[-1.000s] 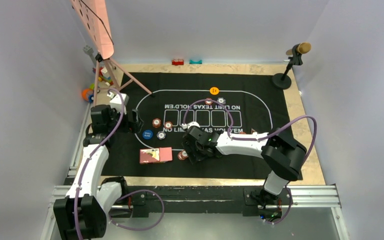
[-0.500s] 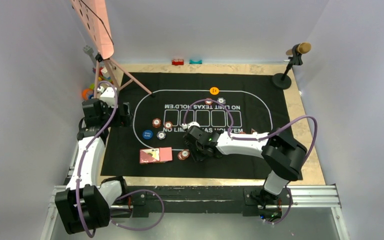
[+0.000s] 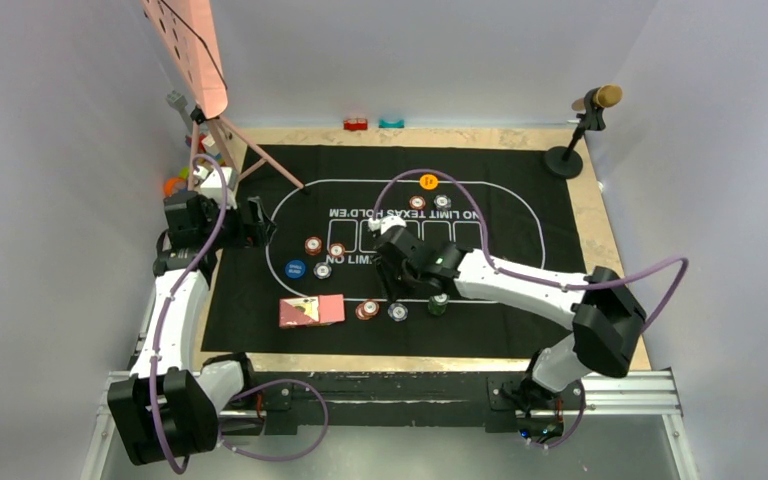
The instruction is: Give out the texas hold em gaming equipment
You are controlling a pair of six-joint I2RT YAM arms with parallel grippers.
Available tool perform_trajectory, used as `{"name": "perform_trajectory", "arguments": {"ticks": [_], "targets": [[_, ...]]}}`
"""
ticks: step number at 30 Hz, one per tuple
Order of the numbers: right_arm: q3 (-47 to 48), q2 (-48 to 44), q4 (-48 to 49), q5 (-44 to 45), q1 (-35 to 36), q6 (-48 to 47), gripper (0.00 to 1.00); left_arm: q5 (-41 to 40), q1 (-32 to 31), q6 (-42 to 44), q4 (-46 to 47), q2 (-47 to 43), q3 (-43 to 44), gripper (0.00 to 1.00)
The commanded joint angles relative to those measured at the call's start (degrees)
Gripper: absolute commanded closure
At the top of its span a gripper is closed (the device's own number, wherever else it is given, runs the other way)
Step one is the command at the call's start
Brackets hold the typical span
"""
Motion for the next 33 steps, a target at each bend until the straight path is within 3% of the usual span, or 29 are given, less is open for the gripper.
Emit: {"name": "perform_trajectory", "arguments": {"ticks": [1,8,13,18,33], "targets": [[3.28,-5.66,-4.2,2.31,-6.34,-1.0,1.0,-1.43,-0.11,2.06,1.54,-0.45,0.46,0.0],[0.49,-10.22,-4.13,3.03,-24.63,-1.72,1.0,-3.99,0.6,5.96,0.19,1.45,0.96,0.0],[-2.75,-9.18,-0.54,4.79,-34.2,3.68,1.0,-0.54,0.47,4.48,-0.88,0.17,0.48,0.0],[-2.73,-4.55,1.94,8.3,-37.67,6.58,1.0,3.15,-2.33,-0.58,1.91,-2.86,-1.89,0.0],[-0.24,8.2,6.84,8.75,-45.13,8.08,1.0,-0.28,-4.09,0.96,3.11,-0.42,-3.73,0.0]]}}
